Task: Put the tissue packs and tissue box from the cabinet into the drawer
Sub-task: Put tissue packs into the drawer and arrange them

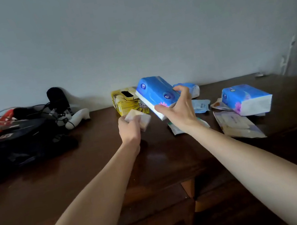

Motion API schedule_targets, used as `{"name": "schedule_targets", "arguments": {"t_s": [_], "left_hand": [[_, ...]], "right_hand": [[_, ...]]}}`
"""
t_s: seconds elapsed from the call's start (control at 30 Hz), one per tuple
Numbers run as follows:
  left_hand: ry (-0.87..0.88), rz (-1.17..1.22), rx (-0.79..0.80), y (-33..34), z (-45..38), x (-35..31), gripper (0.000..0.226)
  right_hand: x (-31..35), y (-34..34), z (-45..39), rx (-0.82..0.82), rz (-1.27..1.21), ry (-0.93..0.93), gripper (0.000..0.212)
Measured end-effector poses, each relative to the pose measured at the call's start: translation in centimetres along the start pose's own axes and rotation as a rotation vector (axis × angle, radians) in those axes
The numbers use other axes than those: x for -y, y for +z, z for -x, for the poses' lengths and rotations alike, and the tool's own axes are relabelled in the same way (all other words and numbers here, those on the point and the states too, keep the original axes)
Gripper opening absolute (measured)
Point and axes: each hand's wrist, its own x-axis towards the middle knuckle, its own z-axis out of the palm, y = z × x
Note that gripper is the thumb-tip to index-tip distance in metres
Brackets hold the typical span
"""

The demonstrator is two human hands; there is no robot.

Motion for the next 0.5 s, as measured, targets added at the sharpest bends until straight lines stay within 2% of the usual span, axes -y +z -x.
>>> {"name": "schedule_targets", "arguments": {"t_s": [0.03, 0.13, 0.23, 0.3, 0.4, 0.5], "left_hand": [[-0.011, 0.031, -0.02, -0.8, 1.0, -0.6, 0.043], [0.084, 0.049, -0.052, -4.5, 5.9, -2.8, 0.043], [0.199, 0.059, -0.054, -9.8, 12.1, -2.6, 0.041], [0.255, 0.11, -0.045, -13.7, 16.7, -0.9, 0.032], [0.314, 0.084, -0.074, -18.7, 23.4, 2.9, 0.032], [0.205, 0.032, -0.098, -22.9, 28.9, 9.3, 0.03]], "right_hand": [[0.8, -0.4, 1.9, 0.01, -0.074, -0.004, 0.082], [2.5, -0.9, 9.0, 0.047, -0.258, -0.023, 0.081], [3.9, -1.2, 17.1, 0.088, -0.392, -0.144, 0.085], [4.3, -1.4, 22.9, 0.14, -0.44, -0.202, 0.088], [3.3, -1.2, 31.3, 0.267, -0.485, -0.169, 0.091], [-0.1, -1.1, 39.1, 0.509, -0.487, -0.039, 0.096]]}}
